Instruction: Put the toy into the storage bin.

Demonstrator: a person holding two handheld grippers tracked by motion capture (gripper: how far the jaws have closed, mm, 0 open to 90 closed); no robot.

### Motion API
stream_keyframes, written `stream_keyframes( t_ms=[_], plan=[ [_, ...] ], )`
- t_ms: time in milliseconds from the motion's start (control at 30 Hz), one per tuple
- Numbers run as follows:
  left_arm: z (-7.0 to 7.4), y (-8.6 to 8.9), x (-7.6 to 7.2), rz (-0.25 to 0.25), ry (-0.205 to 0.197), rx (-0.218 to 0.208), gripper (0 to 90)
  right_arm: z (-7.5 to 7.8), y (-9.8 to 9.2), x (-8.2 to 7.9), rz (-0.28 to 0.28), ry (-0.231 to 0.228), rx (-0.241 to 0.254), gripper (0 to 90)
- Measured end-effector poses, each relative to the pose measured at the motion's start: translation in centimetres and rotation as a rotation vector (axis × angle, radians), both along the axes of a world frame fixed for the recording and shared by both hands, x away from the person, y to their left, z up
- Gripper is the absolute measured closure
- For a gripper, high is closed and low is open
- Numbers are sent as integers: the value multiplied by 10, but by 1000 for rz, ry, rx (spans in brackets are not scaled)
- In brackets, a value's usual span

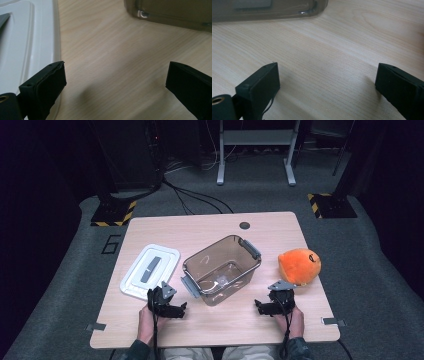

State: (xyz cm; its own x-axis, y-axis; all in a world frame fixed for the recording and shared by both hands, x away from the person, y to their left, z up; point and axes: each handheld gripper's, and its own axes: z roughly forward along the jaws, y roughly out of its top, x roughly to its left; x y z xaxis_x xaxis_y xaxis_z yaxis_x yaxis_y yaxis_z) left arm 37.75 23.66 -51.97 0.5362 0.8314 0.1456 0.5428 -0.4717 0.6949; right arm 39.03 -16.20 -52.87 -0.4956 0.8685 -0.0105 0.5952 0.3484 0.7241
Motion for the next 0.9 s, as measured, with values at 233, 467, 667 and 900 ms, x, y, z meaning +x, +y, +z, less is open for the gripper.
stream_keyframes(
  t_ms=[233, 467, 667, 900],
  plan=[
    [-5, -6, -5, -10, 13, -27, 30, 0, -1, -1, -13, -1, -1, 53],
    [-10, 1, -6, -4, 55, -126, 29, 4, -4, -4, -27, 20, 48, 65],
    [-11, 1, -5, -3, 59, -131, 26, 26, -9, -14, -73, -6, 85, 76],
    [-11, 1, -5, -3, 59, -131, 26, 58, -27, -12, -164, -43, 97, 101]
  ],
)
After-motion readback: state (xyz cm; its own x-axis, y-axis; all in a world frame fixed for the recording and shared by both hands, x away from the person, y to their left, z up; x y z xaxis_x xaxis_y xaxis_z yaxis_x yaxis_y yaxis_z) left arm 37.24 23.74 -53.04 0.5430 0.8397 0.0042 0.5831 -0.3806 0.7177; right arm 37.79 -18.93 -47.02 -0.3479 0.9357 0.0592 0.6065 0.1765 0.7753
